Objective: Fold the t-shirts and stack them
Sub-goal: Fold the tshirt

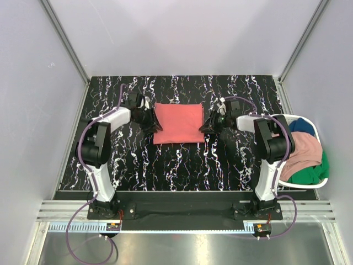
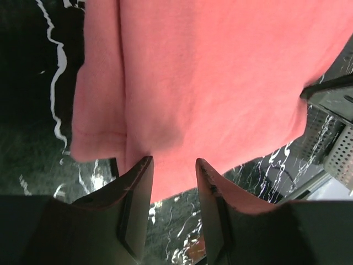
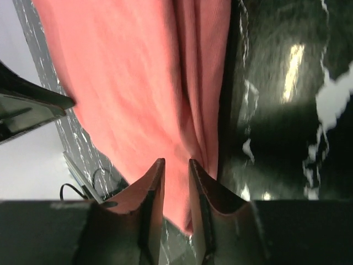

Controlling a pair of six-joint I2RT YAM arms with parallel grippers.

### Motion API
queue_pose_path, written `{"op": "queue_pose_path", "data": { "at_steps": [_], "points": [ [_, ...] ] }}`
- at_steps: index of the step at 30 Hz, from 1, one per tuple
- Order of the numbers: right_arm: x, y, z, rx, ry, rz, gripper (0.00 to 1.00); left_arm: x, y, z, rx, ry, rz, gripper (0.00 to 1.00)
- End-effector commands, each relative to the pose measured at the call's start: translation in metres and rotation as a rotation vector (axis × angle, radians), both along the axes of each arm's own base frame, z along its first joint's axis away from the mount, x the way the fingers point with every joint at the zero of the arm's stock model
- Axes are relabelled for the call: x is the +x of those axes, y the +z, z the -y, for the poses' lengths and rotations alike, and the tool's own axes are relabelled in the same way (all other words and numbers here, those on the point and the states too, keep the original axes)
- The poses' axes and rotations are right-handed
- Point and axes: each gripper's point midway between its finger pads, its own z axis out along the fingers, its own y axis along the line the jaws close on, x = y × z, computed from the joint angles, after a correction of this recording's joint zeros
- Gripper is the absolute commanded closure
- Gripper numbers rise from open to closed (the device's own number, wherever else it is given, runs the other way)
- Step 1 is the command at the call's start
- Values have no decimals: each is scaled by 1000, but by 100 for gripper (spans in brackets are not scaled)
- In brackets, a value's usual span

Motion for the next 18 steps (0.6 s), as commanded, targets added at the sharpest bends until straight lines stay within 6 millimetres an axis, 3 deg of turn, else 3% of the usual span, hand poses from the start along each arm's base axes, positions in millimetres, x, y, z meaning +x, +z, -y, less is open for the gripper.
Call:
{"op": "queue_pose_path", "data": {
  "at_steps": [1,2,3,4,5,7,8,9,11,12,14,16,18],
  "points": [
    [-4,42,7,-46,-3,91,65,19,80,-9,40,-1,194,57],
    [-6,63,8,-37,-4,129,63,17,103,-11,44,-15,251,56],
    [-8,73,10,-44,-12,143,59,18,120,-12,44,-20,289,55],
    [-15,77,13,-59,-13,129,45,11,129,-14,39,-26,288,55],
    [-18,95,17,-79,-23,177,36,3,152,-14,22,-38,339,53],
    [-33,105,25,-112,-24,168,16,-13,162,-15,3,-58,355,52],
    [-39,121,29,-124,-24,209,0,-20,169,-16,-3,-65,377,50],
    [-44,125,32,-137,-29,214,0,-32,187,-17,-15,-69,426,47],
    [-62,137,37,-144,-24,225,0,-49,193,-18,-40,-84,456,44],
    [-68,139,39,-149,-28,224,0,-60,210,-19,-58,-87,513,41],
    [-83,145,43,-146,-40,228,0,-73,214,-17,-87,-104,538,39],
    [-91,148,47,-154,-54,228,0,-88,228,-18,-113,-113,597,30],
    [-100,155,50,-148,-71,249,0,-98,224,-19,-120,-112,606,21]
  ]
}}
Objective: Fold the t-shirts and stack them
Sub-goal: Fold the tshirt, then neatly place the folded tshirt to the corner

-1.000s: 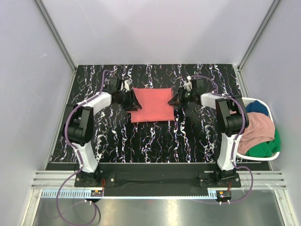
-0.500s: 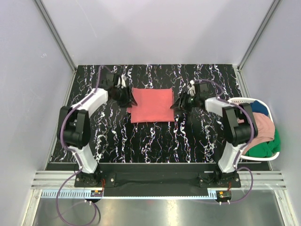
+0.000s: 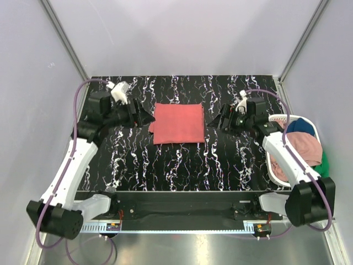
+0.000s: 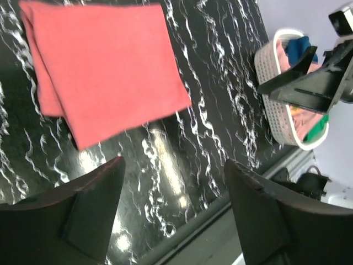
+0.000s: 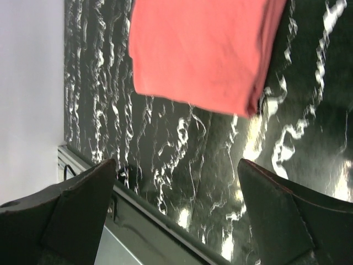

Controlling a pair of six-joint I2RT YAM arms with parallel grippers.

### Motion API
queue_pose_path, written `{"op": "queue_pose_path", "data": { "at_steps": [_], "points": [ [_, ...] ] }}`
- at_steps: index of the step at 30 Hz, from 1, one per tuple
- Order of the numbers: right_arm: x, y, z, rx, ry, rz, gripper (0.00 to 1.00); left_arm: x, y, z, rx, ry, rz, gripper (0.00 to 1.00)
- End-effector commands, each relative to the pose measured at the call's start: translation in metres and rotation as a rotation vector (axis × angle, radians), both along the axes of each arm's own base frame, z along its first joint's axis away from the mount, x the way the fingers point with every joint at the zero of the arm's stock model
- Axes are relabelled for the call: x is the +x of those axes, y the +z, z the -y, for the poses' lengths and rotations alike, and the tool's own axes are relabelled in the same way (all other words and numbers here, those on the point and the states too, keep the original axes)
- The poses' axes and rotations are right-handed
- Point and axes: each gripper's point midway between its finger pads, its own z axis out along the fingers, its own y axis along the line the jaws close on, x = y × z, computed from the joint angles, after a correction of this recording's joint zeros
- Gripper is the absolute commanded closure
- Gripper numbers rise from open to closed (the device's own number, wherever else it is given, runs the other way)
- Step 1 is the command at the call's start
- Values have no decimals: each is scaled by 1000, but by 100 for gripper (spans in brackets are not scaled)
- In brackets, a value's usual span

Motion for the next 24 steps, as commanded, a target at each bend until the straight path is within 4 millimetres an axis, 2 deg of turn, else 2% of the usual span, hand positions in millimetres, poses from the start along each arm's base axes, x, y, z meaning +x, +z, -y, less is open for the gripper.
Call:
{"op": "queue_pose_path", "data": {
  "at_steps": [1,4,6,9,11,12,13,16,18,19,20,21,22,24],
  "points": [
    [-22,-3,10,-30,-33,-19,0,-14,-7,-1,-11,-17,30,10],
    [-28,6,11,-16,-36,7,1,-8,-22,-12,32,50,31,1],
    [-34,10,10,1,-31,19,0,-6,-36,-13,47,49,-18,1],
    [-40,10,12,3,-39,11,0,-18,-52,-5,24,-14,-83,1],
    [-46,7,16,0,-64,8,0,-22,-55,-5,18,-23,-58,1],
    [-47,7,17,-4,-71,13,0,-20,-48,-6,9,-15,2,1],
    [-49,7,19,-6,-78,20,0,-19,-57,-9,21,5,-2,1],
    [-54,7,22,-18,-83,47,0,-11,-57,-10,28,13,13,1],
    [-56,8,21,-11,-70,47,0,-5,-66,-14,58,30,-7,1],
    [-57,8,20,-8,-61,46,0,3,-77,-18,88,45,-43,1],
    [-59,9,18,-4,-50,43,0,15,-74,-26,117,54,-30,1],
    [-60,9,18,0,-47,41,1,22,-82,-33,148,78,-55,2],
    [-60,9,17,2,-42,43,0,39,-106,-46,216,140,-114,3],
    [-60,12,17,10,-41,60,0,66,-107,-59,234,177,-100,5]
  ]
}}
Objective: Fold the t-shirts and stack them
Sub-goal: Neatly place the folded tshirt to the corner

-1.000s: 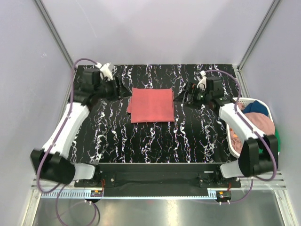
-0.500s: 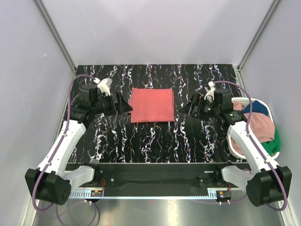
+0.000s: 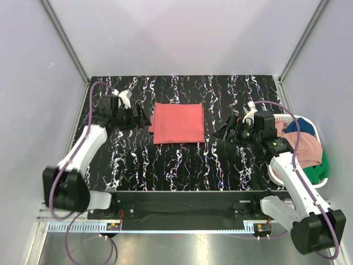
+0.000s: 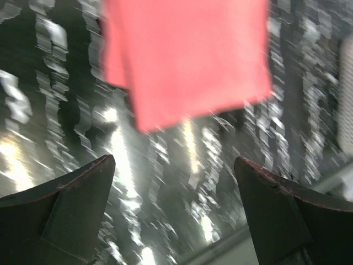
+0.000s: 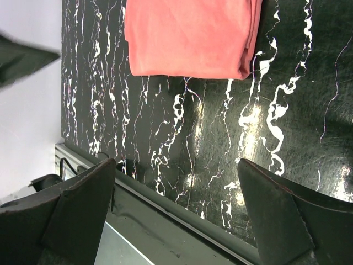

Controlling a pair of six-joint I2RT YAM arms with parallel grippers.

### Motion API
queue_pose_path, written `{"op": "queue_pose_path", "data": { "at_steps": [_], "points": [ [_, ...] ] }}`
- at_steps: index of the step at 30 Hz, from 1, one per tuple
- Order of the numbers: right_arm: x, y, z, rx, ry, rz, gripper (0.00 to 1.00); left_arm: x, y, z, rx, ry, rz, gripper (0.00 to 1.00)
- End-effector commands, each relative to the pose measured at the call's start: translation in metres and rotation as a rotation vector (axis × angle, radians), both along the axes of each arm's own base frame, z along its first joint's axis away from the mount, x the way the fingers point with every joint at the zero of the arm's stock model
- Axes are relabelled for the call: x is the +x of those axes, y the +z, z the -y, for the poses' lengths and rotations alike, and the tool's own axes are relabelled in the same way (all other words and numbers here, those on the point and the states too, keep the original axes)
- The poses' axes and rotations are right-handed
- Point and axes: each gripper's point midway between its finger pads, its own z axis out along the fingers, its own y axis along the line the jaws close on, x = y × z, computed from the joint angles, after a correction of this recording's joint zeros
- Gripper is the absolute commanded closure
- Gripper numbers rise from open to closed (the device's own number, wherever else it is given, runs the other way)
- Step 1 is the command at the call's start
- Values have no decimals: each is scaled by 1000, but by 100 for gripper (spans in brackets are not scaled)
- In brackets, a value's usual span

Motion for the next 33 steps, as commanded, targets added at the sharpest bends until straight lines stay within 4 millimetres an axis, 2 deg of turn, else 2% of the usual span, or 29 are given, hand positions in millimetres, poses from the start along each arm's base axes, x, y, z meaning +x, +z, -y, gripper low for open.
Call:
{"op": "queue_pose_path", "data": {
  "at_steps": [1,2,4,5,6,7,8,11,12,13,19,24,30,33],
  "points": [
    [-2,10,-3,13,20,54,0,55,-24,-29,115,78,6,6],
    [-1,11,-2,8,16,59,0,69,-22,-33,115,90,14,7],
    [0,14,-1,-6,24,73,0,85,-34,-30,104,83,0,8],
    [1,15,-1,-10,28,81,0,93,-55,-26,96,64,-41,9],
    [1,16,-1,-14,33,85,0,107,-51,-19,71,41,-6,10],
    [3,18,0,-22,35,96,0,110,-55,-12,44,5,-14,12],
    [4,18,0,-28,35,100,0,115,-75,-7,46,-15,-52,13],
    [7,20,0,-46,46,105,0,129,-82,3,77,-69,-35,14],
    [8,19,0,-50,49,107,0,129,-94,6,86,-83,-65,14],
    [9,19,0,-50,53,106,0,135,-93,8,94,-92,-51,14],
    [14,14,-6,-29,67,98,0,136,-124,19,99,-85,-107,14],
    [17,12,-10,-7,78,99,0,131,-135,32,104,-109,-125,17],
    [17,8,-13,0,97,91,0,135,-133,46,133,-93,-113,29],
    [18,9,-13,5,95,88,0,135,-139,48,138,-73,-155,42]
  ]
}}
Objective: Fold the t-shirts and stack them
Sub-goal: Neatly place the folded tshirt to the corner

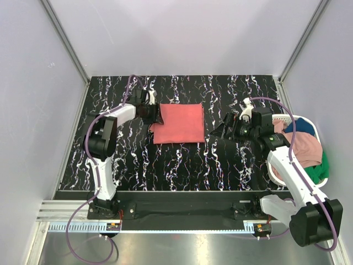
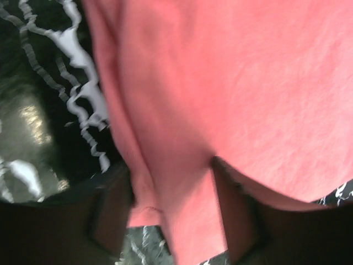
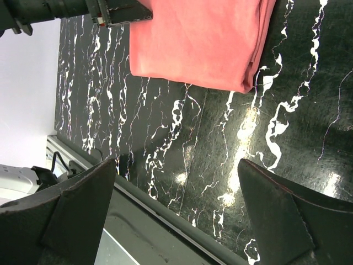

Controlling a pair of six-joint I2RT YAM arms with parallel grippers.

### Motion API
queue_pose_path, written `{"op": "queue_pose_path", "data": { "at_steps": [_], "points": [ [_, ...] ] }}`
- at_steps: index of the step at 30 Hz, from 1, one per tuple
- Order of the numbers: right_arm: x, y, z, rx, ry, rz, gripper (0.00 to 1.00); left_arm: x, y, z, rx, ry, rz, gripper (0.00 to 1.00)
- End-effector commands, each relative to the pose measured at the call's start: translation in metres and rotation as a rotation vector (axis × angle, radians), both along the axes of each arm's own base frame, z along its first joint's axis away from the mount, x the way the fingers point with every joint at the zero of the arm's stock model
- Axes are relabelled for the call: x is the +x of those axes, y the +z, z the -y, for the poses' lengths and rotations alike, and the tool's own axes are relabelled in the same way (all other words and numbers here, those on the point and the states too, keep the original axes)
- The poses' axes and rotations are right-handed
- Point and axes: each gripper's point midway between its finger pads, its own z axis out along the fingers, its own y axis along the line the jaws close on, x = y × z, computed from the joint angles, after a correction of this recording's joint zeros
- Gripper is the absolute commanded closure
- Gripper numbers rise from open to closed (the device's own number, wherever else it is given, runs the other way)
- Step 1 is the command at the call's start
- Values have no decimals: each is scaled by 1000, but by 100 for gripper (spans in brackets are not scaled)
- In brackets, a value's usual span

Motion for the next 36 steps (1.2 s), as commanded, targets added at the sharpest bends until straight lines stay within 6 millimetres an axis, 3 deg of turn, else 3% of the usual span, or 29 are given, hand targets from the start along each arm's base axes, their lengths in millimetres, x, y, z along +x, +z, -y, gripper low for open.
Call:
{"op": "queue_pose_path", "data": {
  "at_steps": [1,3,5,11,15,21,31,33,34,36],
  "points": [
    [5,13,-6,27,25,53,0,14,4,3,11,42,11,53],
    [5,13,-6,29,22,52,0,16,6,0,21,64,15,73],
    [5,13,-6,29,22,50,0,16,8,-4,39,88,5,86],
    [5,14,-7,31,26,57,0,30,27,-24,147,109,23,96],
    [6,15,-6,23,26,65,0,47,37,-49,200,132,33,100],
    [9,14,-6,16,21,68,0,65,34,-116,334,192,8,100],
    [12,15,-9,49,17,82,0,93,37,-267,531,441,25,100],
    [12,15,-10,58,19,82,0,106,42,-290,557,482,74,100],
    [12,14,-11,60,23,80,0,109,34,-303,566,496,68,100],
    [13,14,-12,60,26,81,0,131,47,-313,556,514,131,100]
  ]
}}
